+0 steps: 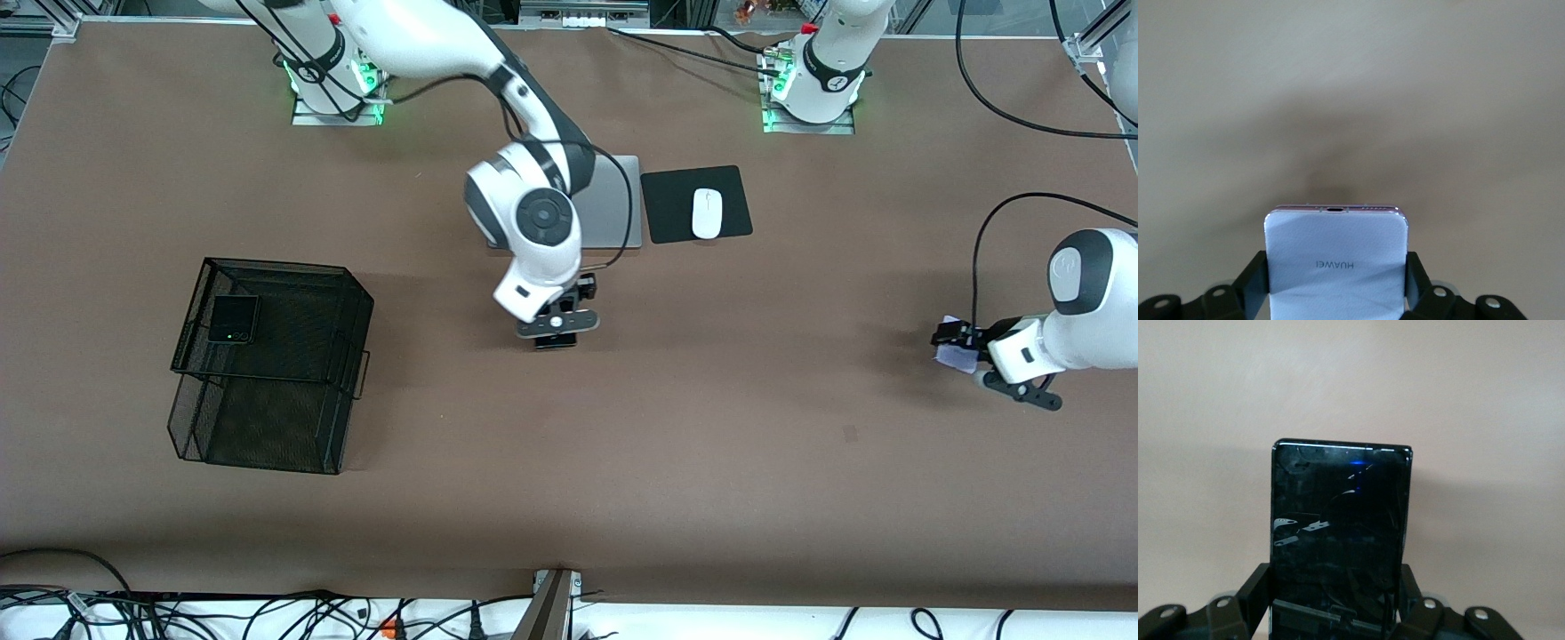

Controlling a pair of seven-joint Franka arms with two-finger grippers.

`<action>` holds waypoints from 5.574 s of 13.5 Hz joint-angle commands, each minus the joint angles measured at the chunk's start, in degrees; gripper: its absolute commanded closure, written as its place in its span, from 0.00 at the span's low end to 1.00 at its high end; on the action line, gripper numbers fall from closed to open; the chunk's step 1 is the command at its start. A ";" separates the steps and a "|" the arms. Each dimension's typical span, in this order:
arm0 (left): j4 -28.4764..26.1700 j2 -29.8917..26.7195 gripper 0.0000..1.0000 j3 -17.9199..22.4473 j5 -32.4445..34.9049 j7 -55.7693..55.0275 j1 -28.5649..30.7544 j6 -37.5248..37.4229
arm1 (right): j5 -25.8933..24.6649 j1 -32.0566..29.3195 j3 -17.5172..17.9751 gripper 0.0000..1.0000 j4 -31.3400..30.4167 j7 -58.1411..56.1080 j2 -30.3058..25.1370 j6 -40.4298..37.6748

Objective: Place phones with both arms
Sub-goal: 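Drop the black phone in the basket while the left gripper sets the Huawei, then grasp the Huawei phone with the right gripper while the left gripper withdraws, then carry the Huawei phone to the mesh basket with the right gripper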

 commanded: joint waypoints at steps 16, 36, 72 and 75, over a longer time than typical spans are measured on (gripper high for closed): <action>3.79 10.72 0.74 12.42 -10.74 -57.93 -59.36 26.33 | 5.56 -3.72 -26.95 0.16 -34.98 -30.37 -19.29 5.16; 12.35 -26.16 0.00 24.93 -16.51 -22.64 -41.25 -21.23 | 5.39 0.58 -5.70 0.00 4.11 12.92 -4.73 -7.43; 4.32 -37.19 0.00 37.12 -21.19 -15.66 -42.75 -16.39 | 3.11 -18.12 -8.13 0.73 14.68 -13.19 1.01 -17.61; 4.32 -37.36 0.00 37.03 -21.19 -15.58 -42.84 -16.56 | 3.20 -23.56 -11.39 0.73 14.59 -27.25 2.32 -13.49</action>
